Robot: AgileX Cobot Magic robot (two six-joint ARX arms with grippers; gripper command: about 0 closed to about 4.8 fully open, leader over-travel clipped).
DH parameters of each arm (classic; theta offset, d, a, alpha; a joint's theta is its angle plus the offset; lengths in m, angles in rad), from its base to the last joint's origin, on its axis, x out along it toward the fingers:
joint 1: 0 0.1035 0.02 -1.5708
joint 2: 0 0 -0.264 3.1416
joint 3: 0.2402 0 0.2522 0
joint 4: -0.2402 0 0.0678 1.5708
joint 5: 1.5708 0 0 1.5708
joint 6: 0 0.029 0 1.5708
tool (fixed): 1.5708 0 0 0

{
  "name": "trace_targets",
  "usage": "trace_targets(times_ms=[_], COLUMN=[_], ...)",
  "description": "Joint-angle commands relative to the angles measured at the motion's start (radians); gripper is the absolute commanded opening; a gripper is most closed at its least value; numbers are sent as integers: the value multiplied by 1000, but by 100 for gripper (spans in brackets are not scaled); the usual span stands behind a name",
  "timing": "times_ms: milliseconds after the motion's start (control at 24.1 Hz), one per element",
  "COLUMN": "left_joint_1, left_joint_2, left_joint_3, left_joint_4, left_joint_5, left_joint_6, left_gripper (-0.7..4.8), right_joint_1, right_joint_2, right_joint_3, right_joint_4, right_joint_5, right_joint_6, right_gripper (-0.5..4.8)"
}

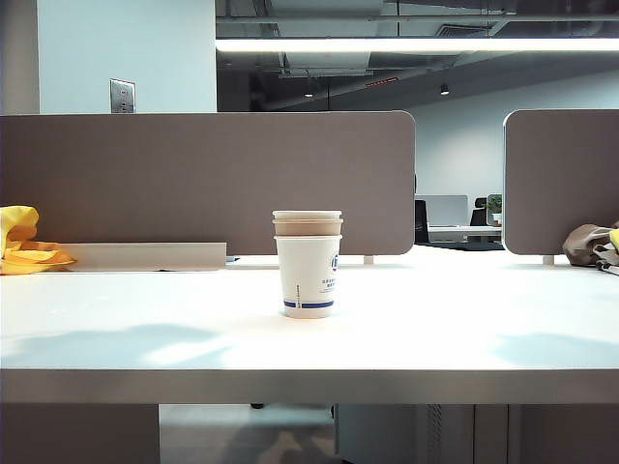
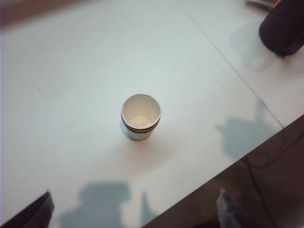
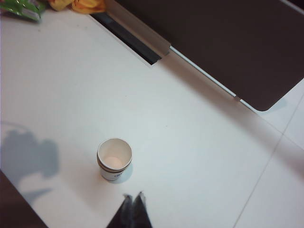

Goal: Pick up all the paper cups on the table one by one and stack them together.

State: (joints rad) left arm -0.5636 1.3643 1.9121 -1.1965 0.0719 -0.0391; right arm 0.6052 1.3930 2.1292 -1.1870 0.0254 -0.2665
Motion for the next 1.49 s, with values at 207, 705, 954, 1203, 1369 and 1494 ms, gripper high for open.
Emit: trace_targets(times_ms=[207, 705, 954, 1203, 1369, 1494], left_joint_1=[2, 1, 2, 1, 1, 1], left_joint_2=[-198, -569, -945, -1154, -1155, -1155], left_joint_3=[4, -268, -781, -1293, -1574, -1713], left_joint_4=[-124, -100, 142, 630, 899, 1027], left_joint_5=[-85, -4, -23, -14, 3, 3], left_joint_6=[-118, -52, -167, -359, -327, -327], left_gripper=[479, -6, -6, -6, -6, -6], right_joint_1=[1, 2, 2, 2, 2, 2], right_joint_2=[-172, -729, -1018, -1136, -1133, -1132], right_joint_3=[-37, -771, -1317, -1755, -1917, -1994], right_joint_4=[-43, 285, 687, 1075, 1124, 1162], right_joint_5=[-2, -5, -70, -114, -106, -106], right_joint_6=[36, 265, 345, 346, 346, 346], right_gripper=[-5, -5, -5, -5, -5, -5])
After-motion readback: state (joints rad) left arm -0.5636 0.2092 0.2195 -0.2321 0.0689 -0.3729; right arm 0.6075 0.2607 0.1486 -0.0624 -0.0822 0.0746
